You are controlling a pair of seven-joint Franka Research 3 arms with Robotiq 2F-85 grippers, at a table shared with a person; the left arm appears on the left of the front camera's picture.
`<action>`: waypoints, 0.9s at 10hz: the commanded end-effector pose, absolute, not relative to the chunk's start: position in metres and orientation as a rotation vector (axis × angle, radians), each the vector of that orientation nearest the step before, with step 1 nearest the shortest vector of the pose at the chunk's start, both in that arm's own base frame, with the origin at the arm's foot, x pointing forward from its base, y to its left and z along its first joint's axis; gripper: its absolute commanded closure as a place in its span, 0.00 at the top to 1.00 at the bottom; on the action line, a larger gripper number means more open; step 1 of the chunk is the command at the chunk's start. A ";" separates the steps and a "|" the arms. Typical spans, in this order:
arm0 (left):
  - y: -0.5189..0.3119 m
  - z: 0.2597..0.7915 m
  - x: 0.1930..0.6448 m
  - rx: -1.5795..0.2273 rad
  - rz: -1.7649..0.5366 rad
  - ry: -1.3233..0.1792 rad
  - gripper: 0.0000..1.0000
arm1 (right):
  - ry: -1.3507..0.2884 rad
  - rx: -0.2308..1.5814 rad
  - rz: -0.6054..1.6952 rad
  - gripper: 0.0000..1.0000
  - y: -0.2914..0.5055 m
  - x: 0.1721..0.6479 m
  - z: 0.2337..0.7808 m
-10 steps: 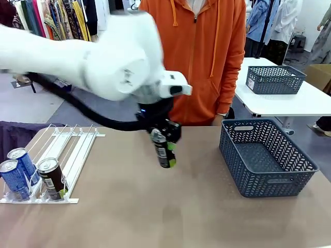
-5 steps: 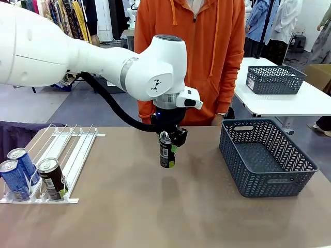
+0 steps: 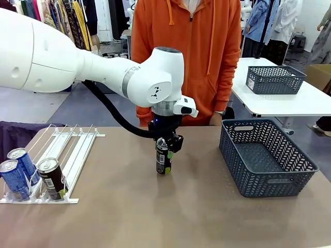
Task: Retrieve and store the cans from the dispenser.
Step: Pick up one can from the Automatic Can Dispenser and place it in the middle of the table.
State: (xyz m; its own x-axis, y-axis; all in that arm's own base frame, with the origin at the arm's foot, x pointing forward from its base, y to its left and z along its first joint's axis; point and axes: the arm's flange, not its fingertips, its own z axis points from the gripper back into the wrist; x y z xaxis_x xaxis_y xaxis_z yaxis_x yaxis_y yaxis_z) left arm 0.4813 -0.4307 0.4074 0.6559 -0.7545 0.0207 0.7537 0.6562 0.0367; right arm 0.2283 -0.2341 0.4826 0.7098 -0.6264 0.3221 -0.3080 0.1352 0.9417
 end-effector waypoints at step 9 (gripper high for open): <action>-0.353 0.529 0.430 -0.176 -0.791 -0.148 1.00 | -0.844 1.473 -0.261 1.00 -0.234 0.230 0.485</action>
State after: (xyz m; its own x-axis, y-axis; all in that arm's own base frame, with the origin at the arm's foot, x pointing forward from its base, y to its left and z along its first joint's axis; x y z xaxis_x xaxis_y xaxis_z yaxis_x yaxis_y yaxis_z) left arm 0.4586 -0.3976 0.5112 0.6921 -0.7016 0.1697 0.7165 0.6961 -0.0444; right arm 0.2284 -0.2341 0.4824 0.7101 -0.6263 0.3216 -0.3075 0.1350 0.9419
